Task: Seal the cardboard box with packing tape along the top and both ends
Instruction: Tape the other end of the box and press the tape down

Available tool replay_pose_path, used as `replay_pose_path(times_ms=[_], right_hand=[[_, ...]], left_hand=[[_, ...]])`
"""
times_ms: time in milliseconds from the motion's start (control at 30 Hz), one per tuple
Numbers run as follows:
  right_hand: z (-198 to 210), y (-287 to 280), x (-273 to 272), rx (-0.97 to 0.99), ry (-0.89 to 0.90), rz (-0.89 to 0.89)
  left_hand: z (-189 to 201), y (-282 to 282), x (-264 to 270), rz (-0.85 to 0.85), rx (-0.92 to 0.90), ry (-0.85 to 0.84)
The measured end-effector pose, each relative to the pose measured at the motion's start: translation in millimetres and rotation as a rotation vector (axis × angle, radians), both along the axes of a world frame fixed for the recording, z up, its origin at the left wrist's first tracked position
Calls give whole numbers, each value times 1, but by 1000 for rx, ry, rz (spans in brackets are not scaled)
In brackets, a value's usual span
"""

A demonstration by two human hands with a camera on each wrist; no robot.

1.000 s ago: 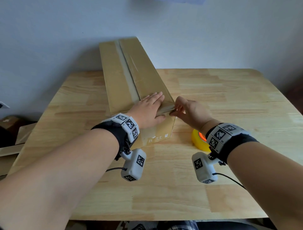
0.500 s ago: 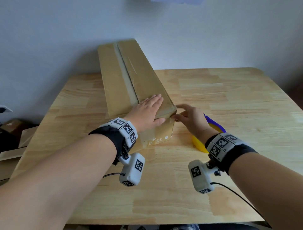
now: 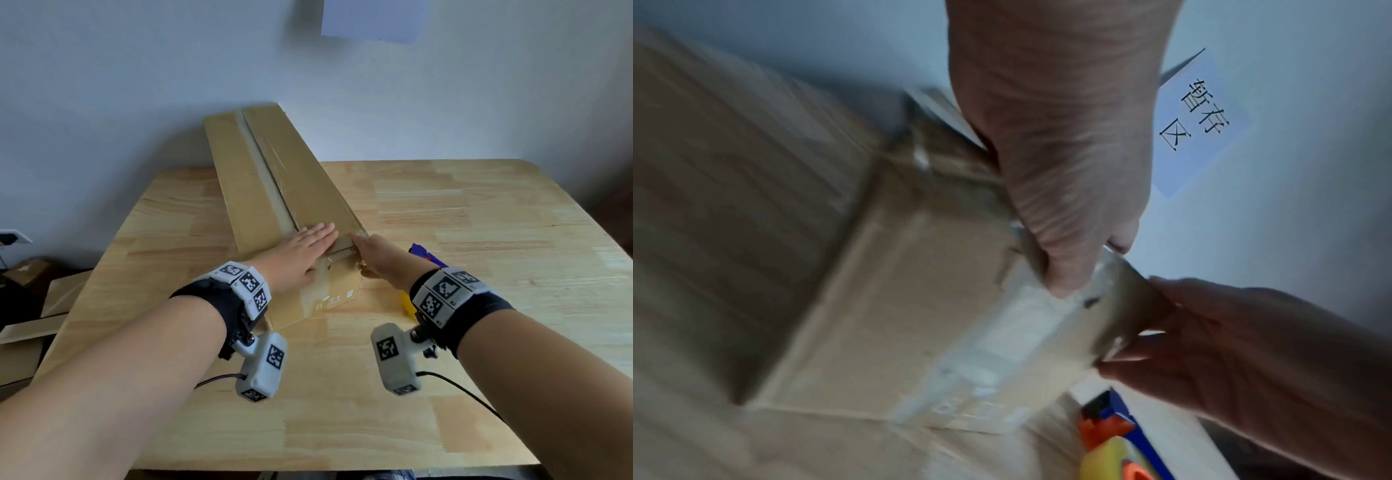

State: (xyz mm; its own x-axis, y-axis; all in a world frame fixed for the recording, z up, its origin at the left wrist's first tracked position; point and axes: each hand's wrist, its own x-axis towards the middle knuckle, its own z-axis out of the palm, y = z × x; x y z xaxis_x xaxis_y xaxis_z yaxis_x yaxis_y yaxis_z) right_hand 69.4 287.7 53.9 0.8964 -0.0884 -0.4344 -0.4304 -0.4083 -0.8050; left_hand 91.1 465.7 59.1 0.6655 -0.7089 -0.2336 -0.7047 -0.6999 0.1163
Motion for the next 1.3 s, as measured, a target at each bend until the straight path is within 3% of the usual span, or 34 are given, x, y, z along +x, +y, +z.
replay_pose_path(times_ms=[200, 333, 467, 600, 700, 867, 1000, 1100, 1300], right_hand=[[0, 8, -2, 98, 14, -124], [10, 12, 0, 94, 82, -195], [16, 6, 13, 91, 36, -256], [17, 2, 25, 209, 13, -369], [10, 7, 28, 236, 64, -319], [-2, -6, 52, 25, 29, -223], [-3, -36, 86, 5, -50, -173], [-2, -59, 112, -59, -69, -152], [0, -131, 152, -318, -165, -175]], left_hand=[[5, 84, -13, 54, 243, -20], [17, 108, -6, 10, 283, -135], [26, 92, 2, -13, 238, -215], [30, 63, -8, -46, 170, -330], [25, 27, -16, 8, 63, -324], [16, -27, 18, 171, -154, -132], [18, -45, 58, 142, -150, 31], [13, -39, 85, 181, -90, -21], [7, -19, 129, 457, 93, -158]])
